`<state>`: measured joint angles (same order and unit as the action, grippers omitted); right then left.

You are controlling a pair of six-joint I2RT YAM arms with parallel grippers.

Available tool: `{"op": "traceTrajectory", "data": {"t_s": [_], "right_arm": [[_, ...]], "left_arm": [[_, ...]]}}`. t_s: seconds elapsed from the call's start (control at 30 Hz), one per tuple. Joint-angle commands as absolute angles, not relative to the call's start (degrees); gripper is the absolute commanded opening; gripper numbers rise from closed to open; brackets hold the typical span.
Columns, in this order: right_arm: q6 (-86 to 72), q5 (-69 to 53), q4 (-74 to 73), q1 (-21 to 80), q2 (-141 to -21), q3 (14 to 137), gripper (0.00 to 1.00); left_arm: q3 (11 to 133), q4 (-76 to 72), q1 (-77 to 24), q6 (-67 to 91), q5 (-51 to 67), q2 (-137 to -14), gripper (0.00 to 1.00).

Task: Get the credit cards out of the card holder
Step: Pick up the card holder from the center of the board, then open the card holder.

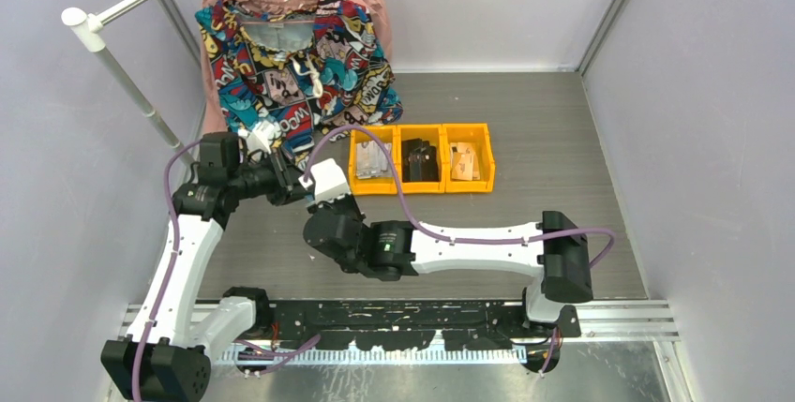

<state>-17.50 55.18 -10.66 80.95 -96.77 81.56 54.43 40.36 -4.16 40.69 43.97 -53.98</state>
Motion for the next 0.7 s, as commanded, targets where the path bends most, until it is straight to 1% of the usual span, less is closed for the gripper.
{"op": "traceTrajectory", "data": {"t_s": [0.0,0.07,0.27,0.53,0.6,0.63,0.67], "right_arm": [[-11.9,65.5,-11.4,79.9,-97.7,79.6,0.03],[-9.7,66.5,-8.8,79.8,-96.7,78.4,0.01],[-8.8,66.7,-7.6,78.1,-93.4,76.1,0.01],[-14.2,61.5,-9.6,74.6,-86.4,72.0,0.01],[-16.1,56.4,-11.1,73.6,-84.6,71.5,0.01],[-17.8,52.8,-12.2,73.0,-82.9,71.5,0.09],[-20.1,48.4,-13.0,72.2,-81.5,71.5,0.28]], "left_arm": [[59.3,38.7,-4.3,43.4,50.0,-52.5,0.0],[59.5,39.0,-4.3,43.5,50.2,-52.5,0.0],[59.7,39.0,-4.3,43.8,51.1,-52.3,0.0],[60.1,38.5,-4.3,44.1,53.1,-52.1,0.0],[60.1,37.8,-4.3,44.1,54.4,-52.2,0.0],[60.0,37.0,-4.3,44.1,55.1,-52.1,0.0],[59.8,36.2,-4.3,44.1,55.8,-52.1,0.0]]}}
